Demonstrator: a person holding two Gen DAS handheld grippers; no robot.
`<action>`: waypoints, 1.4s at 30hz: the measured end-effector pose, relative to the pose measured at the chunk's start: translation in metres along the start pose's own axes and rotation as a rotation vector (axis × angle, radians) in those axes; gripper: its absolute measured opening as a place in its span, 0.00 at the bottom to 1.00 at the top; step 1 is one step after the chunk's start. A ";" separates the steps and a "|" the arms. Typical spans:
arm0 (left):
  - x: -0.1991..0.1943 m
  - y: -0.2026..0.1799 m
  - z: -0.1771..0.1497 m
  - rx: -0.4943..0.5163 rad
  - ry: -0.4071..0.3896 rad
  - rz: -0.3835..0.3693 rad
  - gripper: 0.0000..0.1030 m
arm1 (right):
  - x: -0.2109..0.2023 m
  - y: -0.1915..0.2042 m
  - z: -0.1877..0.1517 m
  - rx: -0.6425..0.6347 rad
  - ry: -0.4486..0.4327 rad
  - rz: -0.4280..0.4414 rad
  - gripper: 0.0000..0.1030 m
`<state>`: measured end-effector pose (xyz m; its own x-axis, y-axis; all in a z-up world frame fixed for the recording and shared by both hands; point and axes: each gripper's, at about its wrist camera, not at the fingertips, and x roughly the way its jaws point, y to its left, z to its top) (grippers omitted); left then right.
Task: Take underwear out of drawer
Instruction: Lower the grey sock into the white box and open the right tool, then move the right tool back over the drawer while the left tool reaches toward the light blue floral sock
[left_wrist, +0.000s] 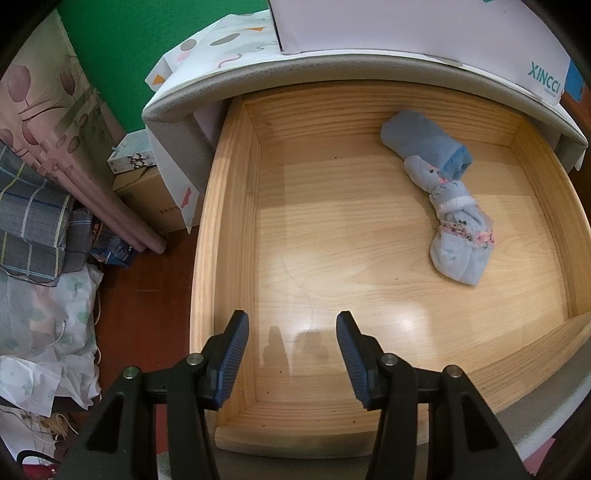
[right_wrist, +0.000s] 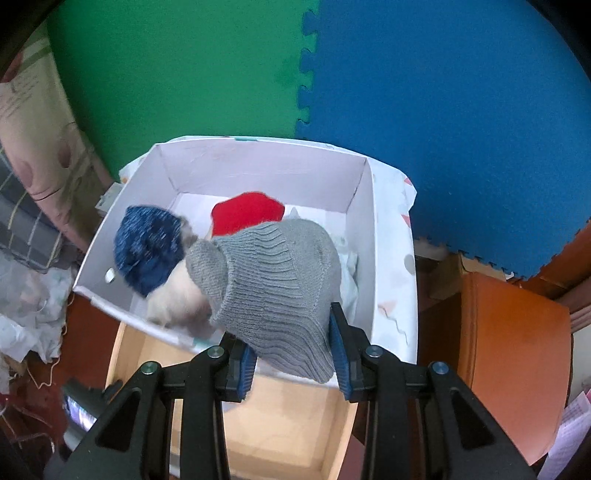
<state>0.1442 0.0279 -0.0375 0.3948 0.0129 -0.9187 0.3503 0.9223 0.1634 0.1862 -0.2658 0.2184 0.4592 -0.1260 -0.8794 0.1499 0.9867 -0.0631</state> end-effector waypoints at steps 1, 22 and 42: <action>0.000 0.000 0.000 0.000 0.000 0.001 0.49 | 0.009 0.001 0.005 -0.008 0.019 -0.009 0.32; -0.002 0.001 0.000 -0.011 0.011 0.004 0.49 | 0.035 0.005 -0.007 -0.049 0.042 0.002 0.59; 0.002 -0.002 0.003 0.004 0.045 -0.002 0.49 | 0.029 -0.015 -0.150 -0.050 0.070 0.025 0.65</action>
<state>0.1468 0.0246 -0.0390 0.3555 0.0289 -0.9342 0.3541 0.9209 0.1632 0.0656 -0.2691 0.1228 0.3994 -0.0958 -0.9117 0.0944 0.9935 -0.0630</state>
